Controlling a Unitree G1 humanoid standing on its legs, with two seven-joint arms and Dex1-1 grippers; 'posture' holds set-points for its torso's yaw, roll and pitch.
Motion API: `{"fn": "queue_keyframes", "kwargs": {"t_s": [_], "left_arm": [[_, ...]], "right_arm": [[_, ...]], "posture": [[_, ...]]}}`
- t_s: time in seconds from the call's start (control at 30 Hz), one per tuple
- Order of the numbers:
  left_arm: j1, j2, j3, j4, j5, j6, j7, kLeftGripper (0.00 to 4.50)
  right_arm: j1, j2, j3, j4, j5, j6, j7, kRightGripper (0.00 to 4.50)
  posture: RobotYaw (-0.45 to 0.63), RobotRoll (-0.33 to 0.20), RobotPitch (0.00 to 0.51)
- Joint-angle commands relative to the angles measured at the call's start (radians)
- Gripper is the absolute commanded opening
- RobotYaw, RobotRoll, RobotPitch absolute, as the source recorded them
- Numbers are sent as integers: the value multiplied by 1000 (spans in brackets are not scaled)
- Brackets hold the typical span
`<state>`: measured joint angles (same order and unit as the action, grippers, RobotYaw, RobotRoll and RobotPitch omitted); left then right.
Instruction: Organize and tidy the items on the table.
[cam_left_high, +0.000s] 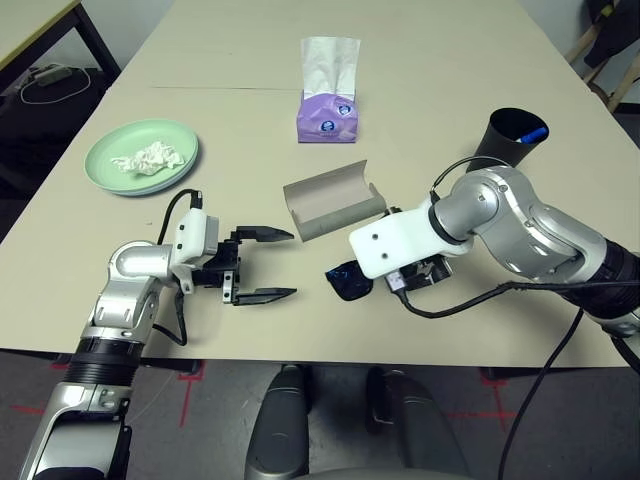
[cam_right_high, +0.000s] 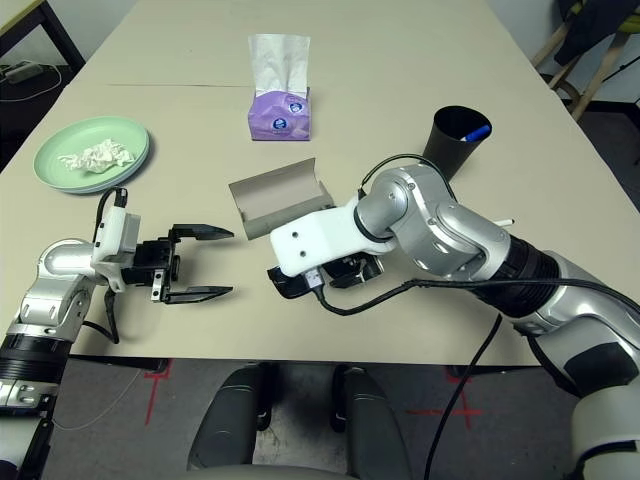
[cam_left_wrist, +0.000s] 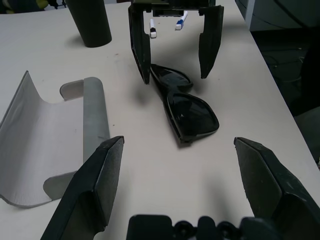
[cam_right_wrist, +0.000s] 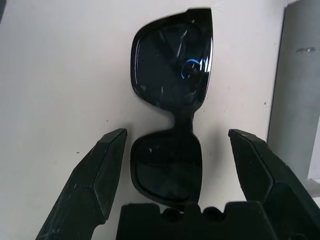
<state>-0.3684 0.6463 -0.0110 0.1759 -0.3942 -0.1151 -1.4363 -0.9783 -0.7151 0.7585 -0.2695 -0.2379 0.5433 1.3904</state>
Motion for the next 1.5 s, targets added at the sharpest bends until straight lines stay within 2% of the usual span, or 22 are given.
{"fn": "queue_keyframes", "kwargs": {"t_s": [0.03, 0.4, 1.1, 1.2, 1.5], "left_arm": [[3, -5, -17, 13, 14, -18, -1, 4460], [6, -6, -17, 9, 21, -26, 14, 4460], [16, -3, -21, -6, 15, -24, 20, 4460], [17, -3, -20, -7, 15, -23, 22, 4500], [24, 0, -20, 0, 15, -22, 23, 4500]], "right_arm": [[-17, 30, 4, 5, -36, 40, 9, 4500], [-10, 90, 12, 23, -98, 107, 5, 4500], [39, 99, 6, 72, -136, 62, 0, 4500], [40, 102, 1, 78, -140, 49, -1, 3811], [13, 114, -30, 86, -130, 9, 8, 426]], "posture": [[201, 0, 175], [205, 0, 173], [215, 0, 166], [215, 0, 166], [206, 0, 162]]}}
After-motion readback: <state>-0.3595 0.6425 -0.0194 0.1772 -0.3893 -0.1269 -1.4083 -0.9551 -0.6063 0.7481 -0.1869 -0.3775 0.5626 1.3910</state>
